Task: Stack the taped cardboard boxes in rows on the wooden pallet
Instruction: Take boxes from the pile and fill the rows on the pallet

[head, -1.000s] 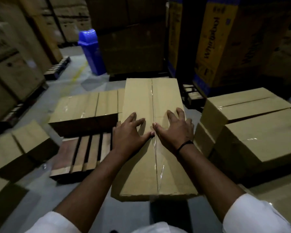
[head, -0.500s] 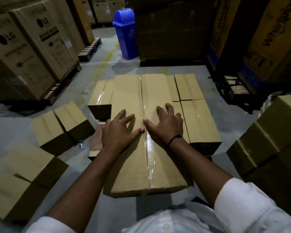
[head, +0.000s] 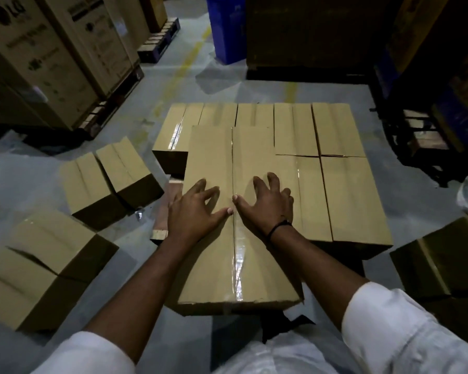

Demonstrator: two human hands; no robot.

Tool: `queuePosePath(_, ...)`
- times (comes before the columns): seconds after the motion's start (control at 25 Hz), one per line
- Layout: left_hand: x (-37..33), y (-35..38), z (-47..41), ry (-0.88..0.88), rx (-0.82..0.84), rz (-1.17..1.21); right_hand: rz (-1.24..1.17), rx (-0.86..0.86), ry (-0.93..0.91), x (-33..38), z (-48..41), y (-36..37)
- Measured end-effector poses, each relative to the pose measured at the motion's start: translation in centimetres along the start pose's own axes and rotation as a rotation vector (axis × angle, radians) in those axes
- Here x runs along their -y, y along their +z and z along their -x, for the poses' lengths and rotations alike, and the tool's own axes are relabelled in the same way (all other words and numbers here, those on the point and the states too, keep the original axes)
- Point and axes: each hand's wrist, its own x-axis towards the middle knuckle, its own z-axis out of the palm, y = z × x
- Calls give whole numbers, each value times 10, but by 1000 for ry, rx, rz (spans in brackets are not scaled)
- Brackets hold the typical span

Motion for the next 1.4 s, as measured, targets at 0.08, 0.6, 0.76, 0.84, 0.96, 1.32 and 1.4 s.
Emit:
queuePosePath(0.08, 7, 17, -36, -10, 39, 17, -8, 32, 5, -5, -35, 12)
queuePosePath(0.6, 60, 190, -205, -50, 314, 54, 1, 211, 126, -91, -205, 122)
queuePosePath(0.76, 104, 293, -227, -39, 357, 80, 54, 238, 163, -138, -245, 216)
queuePosePath(0.84, 127, 342, -236, -31, 354, 94, 77, 258, 173, -158, -258, 258)
queuePosePath(0.96, 155, 398, -245, -1, 361, 100, 101, 292, 160, -181, -270, 302)
queuePosePath(1.32, 172, 466, -301, 9, 577, 118, 236, 320, 136, -221, -312, 344)
queuePosePath(1.4, 174, 473, -300, 4, 666, 67, 292, 441, 128, -224, -303, 349)
